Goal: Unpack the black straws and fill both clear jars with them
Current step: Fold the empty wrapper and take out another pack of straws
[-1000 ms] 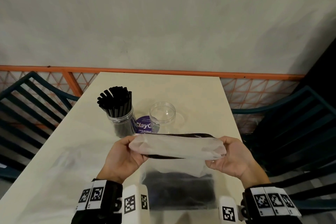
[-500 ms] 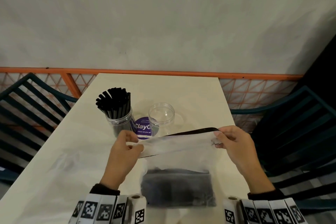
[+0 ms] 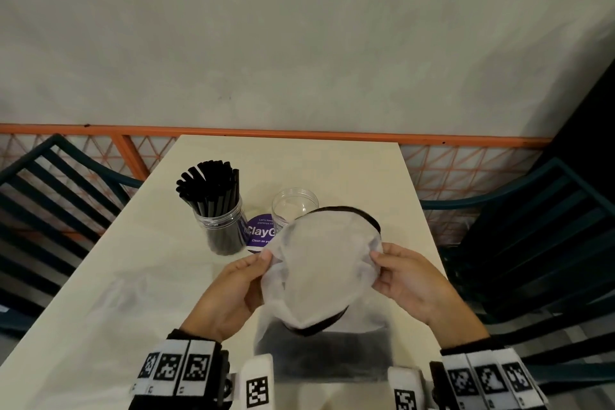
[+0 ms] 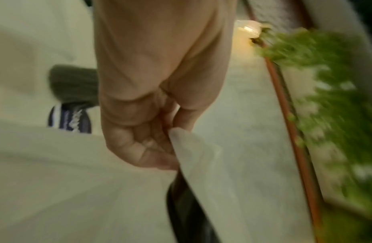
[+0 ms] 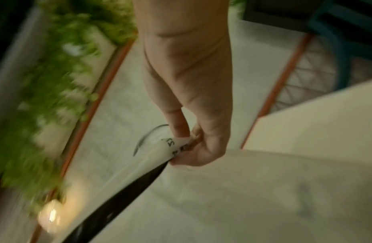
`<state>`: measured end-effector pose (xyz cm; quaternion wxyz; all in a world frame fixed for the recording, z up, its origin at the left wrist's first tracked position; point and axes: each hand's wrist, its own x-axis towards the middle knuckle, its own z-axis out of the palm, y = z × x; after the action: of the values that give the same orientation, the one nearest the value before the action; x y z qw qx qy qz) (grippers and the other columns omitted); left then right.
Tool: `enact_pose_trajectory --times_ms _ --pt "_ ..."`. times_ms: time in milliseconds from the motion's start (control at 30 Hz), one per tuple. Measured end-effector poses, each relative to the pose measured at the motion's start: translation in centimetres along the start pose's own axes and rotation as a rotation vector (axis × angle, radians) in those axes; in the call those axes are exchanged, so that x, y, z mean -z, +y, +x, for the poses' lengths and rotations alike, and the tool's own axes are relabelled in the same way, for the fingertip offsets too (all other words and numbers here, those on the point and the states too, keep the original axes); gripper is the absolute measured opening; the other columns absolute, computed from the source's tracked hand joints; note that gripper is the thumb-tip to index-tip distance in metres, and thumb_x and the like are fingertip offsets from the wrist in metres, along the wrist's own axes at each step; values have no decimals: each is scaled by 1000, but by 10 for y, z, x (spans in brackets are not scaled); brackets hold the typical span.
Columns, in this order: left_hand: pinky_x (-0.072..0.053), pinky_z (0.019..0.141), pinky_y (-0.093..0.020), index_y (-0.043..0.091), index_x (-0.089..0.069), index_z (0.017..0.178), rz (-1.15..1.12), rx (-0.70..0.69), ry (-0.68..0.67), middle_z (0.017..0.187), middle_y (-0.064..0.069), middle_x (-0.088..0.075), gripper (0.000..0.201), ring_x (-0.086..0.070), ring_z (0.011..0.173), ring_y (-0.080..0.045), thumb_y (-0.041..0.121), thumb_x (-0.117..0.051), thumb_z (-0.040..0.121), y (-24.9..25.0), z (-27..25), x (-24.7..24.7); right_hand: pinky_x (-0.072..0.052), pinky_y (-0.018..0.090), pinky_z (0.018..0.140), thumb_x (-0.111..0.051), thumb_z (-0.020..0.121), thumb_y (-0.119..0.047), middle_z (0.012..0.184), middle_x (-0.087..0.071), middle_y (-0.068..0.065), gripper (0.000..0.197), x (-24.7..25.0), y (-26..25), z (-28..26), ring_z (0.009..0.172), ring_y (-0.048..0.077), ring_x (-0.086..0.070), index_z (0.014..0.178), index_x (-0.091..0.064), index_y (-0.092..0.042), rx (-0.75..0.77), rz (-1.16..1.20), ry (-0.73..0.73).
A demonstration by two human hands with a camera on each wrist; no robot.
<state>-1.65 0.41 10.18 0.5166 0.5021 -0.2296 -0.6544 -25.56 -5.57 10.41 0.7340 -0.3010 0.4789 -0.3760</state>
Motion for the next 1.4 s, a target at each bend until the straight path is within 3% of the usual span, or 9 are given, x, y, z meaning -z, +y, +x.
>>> enact_pose_trajectory --times_ms 67,200,300,433,533,733,1033,1233,1400 --pt "-60 57 -30 2 -67 95 -238 55 5 81 -11 -75 18 -72 69 -19 10 -59 82 2 0 6 -60 30 56 -76 63 4 79 -74 11 28 8 -4 1 67 19 -72 90 -68 -1 -100 221 -74" --pt "-59 57 -33 0 -71 67 -482 89 -44 63 -10 -69 60 -66 53 -18 2 -92 11 -2 4 21 -60 43 56 -87 5 13 86 -72 21 92 31 -9 10 73 31 -72 93 -63 4 -67 505 -91" --pt "-57 62 -33 2 -70 79 -493 123 -108 80 -11 -72 64 -69 67 -22 5 -92 19 -6 4 19 -59 51 64 -87 14 15 110 -65 23 105 37 -8 12 90 36 -68 113 -55 4 -103 534 -126" --pt "-52 71 -31 12 -67 95 -461 104 -147 96 -4 -61 51 -57 84 -16 24 -88 50 -4 3 13 -60 38 66 -80 67 -17 94 -70 15 42 26 -10 0 83 25 -70 100 -59 -4 -30 350 -118" --pt "-44 74 -29 17 -61 102 -266 14 -86 92 -1 -60 48 -57 81 -14 39 -77 62 5 -5 10 -54 31 70 -84 59 -31 96 -58 9 64 24 -5 -5 85 19 -63 112 -50 -18 133 16 -74" --pt "-45 66 -24 18 -39 115 431 -201 293 94 -5 -54 53 -54 78 -15 6 -72 75 -1 -6 3 -41 20 62 -58 85 0 89 -57 3 25 20 -3 -2 81 21 -56 100 -56 -21 455 -736 350" --pt "-38 60 -9 17 -52 86 1108 -486 346 95 -3 -51 23 -53 74 -14 14 -72 75 -5 -13 17 -53 34 65 -74 76 -14 72 -62 6 15 19 -8 -10 65 20 -58 79 -59 -11 425 -663 417" --pt "-48 69 -20 15 -67 83 670 -382 255 84 -4 -70 11 -61 78 -16 16 -57 88 -4 -11 3 -54 37 84 -57 89 -10 101 -69 14 16 15 -2 -5 94 27 -66 101 -66 -6 260 -389 203" --pt "-57 69 -29 4 -67 104 -18 2 -5 99 -12 -69 33 -66 85 -20 24 -51 83 -4 -2 6 -59 31 60 -63 80 -1 90 -70 13 25 18 -2 3 75 21 -71 103 -55 -6 -12 167 5"
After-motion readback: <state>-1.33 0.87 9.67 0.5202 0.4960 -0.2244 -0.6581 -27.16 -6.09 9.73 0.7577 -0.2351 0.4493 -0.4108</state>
